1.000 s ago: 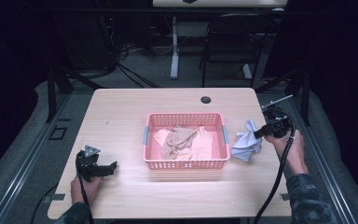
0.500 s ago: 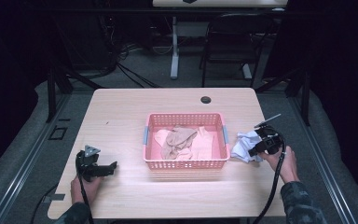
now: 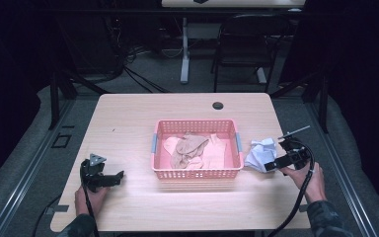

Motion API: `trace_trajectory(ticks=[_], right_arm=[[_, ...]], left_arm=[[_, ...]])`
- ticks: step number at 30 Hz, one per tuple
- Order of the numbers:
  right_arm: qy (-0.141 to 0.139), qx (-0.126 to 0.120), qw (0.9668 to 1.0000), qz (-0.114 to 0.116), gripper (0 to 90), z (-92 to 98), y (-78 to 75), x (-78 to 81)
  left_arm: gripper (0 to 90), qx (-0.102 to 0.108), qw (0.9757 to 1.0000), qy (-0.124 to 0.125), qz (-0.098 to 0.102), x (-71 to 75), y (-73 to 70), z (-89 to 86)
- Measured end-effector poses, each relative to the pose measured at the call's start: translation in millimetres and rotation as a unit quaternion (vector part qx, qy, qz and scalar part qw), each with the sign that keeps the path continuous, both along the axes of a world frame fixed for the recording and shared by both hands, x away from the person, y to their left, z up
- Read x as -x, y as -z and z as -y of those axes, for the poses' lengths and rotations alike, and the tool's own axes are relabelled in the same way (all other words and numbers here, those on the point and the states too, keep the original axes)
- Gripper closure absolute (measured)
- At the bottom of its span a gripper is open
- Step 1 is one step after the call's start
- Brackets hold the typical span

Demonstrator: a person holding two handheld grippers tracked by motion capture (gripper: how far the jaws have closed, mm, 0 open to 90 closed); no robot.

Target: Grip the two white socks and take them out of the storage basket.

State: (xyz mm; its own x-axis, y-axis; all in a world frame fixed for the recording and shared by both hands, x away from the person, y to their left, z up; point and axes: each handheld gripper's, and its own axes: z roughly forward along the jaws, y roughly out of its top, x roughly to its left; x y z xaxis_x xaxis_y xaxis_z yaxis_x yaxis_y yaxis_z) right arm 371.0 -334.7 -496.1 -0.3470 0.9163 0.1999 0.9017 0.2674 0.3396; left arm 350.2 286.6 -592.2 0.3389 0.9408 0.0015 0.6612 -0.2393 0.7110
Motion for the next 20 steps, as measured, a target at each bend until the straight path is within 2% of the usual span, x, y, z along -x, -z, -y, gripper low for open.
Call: trace_trajectory(ticks=[3,8,12,20], right_arm=[[0.004,0.005,1.0,0.003,14.4,2.5,0.4,8.7],[0.009,0.011,0.9998,0.013,10.1,4.2,5.7,24.6],[0.002,0.018,0.9998,0.008,7.6,4.8,14.3,34.7],[0.009,0.031,0.9995,-0.005,5.3,10.5,28.0,46.6]], left_arm=[[0.9,0.0,1.0,0.0,0.0,0.0,0.0,0.0],[0.9,0.001,1.0,-0.001,0.001,-0.1,0.1,0.2],[0.9,0.001,1.0,0.0,0.001,-0.2,0.1,0.1],[0.9,0.002,1.0,0.0,0.001,-0.5,0.1,0.1]])
